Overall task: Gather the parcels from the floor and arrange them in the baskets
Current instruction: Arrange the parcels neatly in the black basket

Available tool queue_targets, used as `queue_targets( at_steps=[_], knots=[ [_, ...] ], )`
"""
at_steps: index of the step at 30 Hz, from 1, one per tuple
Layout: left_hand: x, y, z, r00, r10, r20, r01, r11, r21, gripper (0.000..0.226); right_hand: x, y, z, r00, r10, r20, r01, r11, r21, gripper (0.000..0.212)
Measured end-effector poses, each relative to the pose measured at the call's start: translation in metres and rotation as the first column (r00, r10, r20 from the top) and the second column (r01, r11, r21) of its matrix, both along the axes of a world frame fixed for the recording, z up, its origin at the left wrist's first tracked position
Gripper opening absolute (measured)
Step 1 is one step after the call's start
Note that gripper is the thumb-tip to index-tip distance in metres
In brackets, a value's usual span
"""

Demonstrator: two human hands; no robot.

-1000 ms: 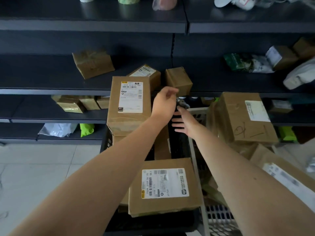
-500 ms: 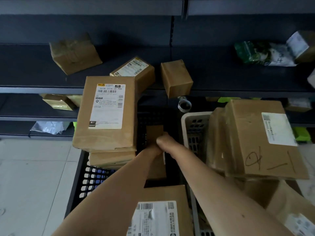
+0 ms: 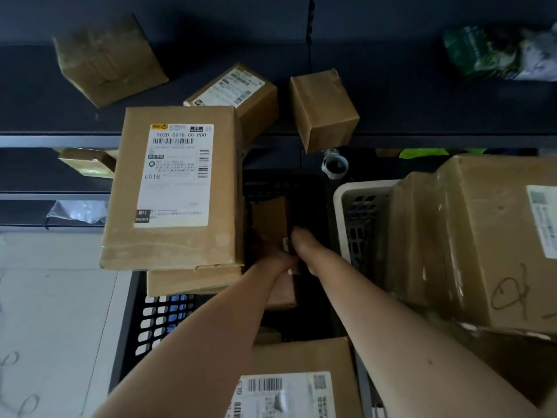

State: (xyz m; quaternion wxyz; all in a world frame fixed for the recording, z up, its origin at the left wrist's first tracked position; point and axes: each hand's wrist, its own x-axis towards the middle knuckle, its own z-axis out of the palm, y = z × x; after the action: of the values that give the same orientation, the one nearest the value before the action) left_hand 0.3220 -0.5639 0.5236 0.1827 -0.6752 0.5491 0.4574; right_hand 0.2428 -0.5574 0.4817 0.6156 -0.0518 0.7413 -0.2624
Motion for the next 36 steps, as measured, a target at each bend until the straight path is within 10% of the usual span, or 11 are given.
queue_targets(
  at_steps=[9, 18, 24, 29, 36],
  knots=[
    [0.027, 0.003, 0.014, 0.96, 0.148, -0.238, -0.166, 0.985, -0.053, 0.11, 0.003, 0.003, -0.006, 0.996, -0.075, 0.05, 0.074, 0.997, 0.031, 0.086],
    [0.031, 0.01, -0.004, 0.994, -0.104, 0.039, 0.108, 0.983, -0.149, 0.034, 0.008, 0.019, 0.026, 0.997, 0.045, -0.065, -0.044, 0.999, 0.012, 0.083],
    [0.031, -0.003, -0.036, 0.971, -0.197, 0.138, 0.196, 0.98, 0.021, 0.047, 0.014, 0.013, 0.019, 0.974, 0.199, -0.11, -0.195, 0.98, 0.041, 0.076],
    [0.018, -0.008, -0.063, 0.997, -0.05, -0.065, 0.055, 0.995, 0.08, 0.074, 0.016, 0.006, 0.002, 0.938, 0.324, -0.12, -0.319, 0.946, 0.058, 0.054],
    [0.012, -0.011, -0.087, 0.986, -0.094, -0.141, 0.112, 0.985, 0.13, 0.049, 0.024, -0.002, -0.002, 0.895, 0.402, -0.195, -0.396, 0.916, 0.071, 0.051]
  ],
)
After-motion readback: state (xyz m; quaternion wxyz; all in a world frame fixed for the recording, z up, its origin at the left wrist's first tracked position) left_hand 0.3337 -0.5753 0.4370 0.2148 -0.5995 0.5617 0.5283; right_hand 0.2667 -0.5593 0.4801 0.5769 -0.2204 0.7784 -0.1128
